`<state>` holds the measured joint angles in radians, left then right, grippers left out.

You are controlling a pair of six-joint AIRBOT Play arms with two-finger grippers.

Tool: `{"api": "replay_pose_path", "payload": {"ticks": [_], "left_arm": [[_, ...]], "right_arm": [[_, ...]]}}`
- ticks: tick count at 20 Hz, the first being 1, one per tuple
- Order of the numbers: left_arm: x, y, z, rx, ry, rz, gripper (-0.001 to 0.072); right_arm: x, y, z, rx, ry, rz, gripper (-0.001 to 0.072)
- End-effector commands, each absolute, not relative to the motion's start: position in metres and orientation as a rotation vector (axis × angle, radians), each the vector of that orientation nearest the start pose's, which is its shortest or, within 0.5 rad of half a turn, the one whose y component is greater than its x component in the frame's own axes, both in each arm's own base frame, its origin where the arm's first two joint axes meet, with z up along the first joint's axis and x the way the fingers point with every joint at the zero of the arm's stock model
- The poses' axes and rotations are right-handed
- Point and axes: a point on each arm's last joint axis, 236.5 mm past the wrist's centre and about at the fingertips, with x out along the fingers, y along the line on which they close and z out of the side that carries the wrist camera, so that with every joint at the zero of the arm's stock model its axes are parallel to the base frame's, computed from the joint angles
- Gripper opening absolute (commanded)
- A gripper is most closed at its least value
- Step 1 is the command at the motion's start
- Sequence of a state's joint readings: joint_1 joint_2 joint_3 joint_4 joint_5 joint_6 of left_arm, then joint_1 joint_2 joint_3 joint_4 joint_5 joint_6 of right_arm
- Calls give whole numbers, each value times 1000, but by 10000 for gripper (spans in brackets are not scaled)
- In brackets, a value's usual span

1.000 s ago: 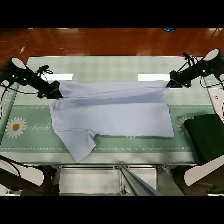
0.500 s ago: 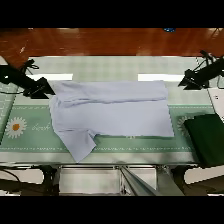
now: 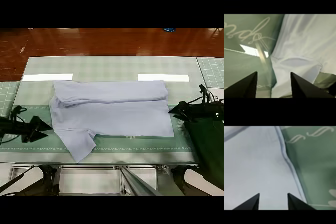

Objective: Fold the shirts.

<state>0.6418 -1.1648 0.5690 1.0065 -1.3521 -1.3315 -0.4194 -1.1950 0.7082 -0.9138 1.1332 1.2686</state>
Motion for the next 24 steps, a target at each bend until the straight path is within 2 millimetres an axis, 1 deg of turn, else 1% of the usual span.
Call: {"api": "replay_pose_path", "payload": {"ticks": [1, 3, 5, 7, 8, 9, 10, 11, 12, 13, 14, 15, 16, 18, 20, 21, 22, 24], "left_arm": [[191, -33, -99, -1123, 1523, -22, 508], [186, -48, -108, -1104, 1541, -37, 508], [185, -61, -118, -1066, 1556, -35, 508], [193, -76, -121, -1025, 1539, -66, 506], [200, -85, -119, -1020, 1518, -84, 478], [205, -93, -118, -1013, 1504, -107, 180], [209, -98, -117, -995, 1493, -125, 22], [209, -101, -118, -978, 1495, -133, 15], [208, -102, -118, -973, 1497, -136, 16], [208, -102, -118, -967, 1498, -146, 16], [207, -102, -118, -962, 1498, -150, 15], [208, -102, -118, -963, 1497, -149, 16], [208, -102, -118, -963, 1497, -149, 16], [207, -103, -117, -965, 1500, -152, 16], [206, -104, -117, -966, 1505, -157, 16], [205, -104, -116, -967, 1508, -159, 15], [205, -104, -116, -967, 1508, -159, 16], [206, -104, -117, -965, 1505, -157, 16]], "right_arm": [[286, 25, -60, 776, 1277, 145, 408], [289, 26, -54, 783, 1256, 150, 407], [294, 32, -46, 827, 1230, 170, 408], [298, 33, -40, 832, 1213, 178, 408], [300, 27, -38, 818, 1207, 168, 407], [302, 16, -37, 822, 1192, 142, 407], [301, 2, -39, 838, 1183, 101, 408], [291, -15, -44, 855, 1207, 40, 408], [274, -28, -53, 860, 1262, -18, 407], [250, -36, -64, 881, 1341, -72, 408], [227, -33, -74, 904, 1421, -93, 408], [210, -24, -80, 923, 1481, -83, 407], [202, -13, -86, 956, 1509, -71, 408], [195, 0, -96, 963, 1532, -61, 408], [192, 5, -104, 938, 1556, -62, 408], [194, 7, -107, 934, 1562, -60, 408], [199, 10, -111, 944, 1556, -60, 408], [218, 17, -115, 983, 1506, -50, 407]]}}
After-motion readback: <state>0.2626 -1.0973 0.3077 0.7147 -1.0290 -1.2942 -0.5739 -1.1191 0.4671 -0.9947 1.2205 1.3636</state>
